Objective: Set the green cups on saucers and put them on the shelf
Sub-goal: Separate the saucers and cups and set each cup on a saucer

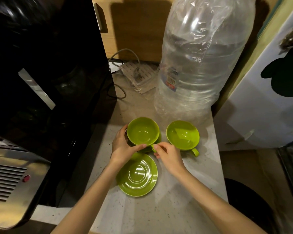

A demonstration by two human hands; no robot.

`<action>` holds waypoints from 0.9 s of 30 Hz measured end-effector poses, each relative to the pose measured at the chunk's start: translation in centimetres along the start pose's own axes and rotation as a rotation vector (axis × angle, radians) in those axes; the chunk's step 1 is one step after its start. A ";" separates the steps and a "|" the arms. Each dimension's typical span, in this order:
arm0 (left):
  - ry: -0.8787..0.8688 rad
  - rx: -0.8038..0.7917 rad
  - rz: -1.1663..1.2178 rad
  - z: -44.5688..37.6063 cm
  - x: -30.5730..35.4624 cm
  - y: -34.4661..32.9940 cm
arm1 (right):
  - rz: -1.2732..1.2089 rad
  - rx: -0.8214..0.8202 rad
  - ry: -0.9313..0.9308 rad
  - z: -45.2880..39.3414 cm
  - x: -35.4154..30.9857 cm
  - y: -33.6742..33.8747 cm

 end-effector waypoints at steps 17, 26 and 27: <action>-0.473 -0.183 -0.122 1.7 9.4 -5.6 | -0.017 0.251 -0.017 1.0 0.5 10.1; -0.416 -0.579 -0.540 -1.4 9.6 -11.5 | -0.151 0.232 -0.345 1.1 7.0 11.5; -0.412 -0.588 -0.553 -1.6 9.4 -11.7 | -0.255 0.204 -0.384 1.1 7.6 10.9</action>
Point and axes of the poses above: each hand's wrist, its own z-axis away from the middle knuckle, its own y-axis out of the back of the hand, x = y × z, the point moved 6 cm from there along -z, towards the middle knuckle, and after that the axes turned 4 degrees about y, right-handed, at the moved point
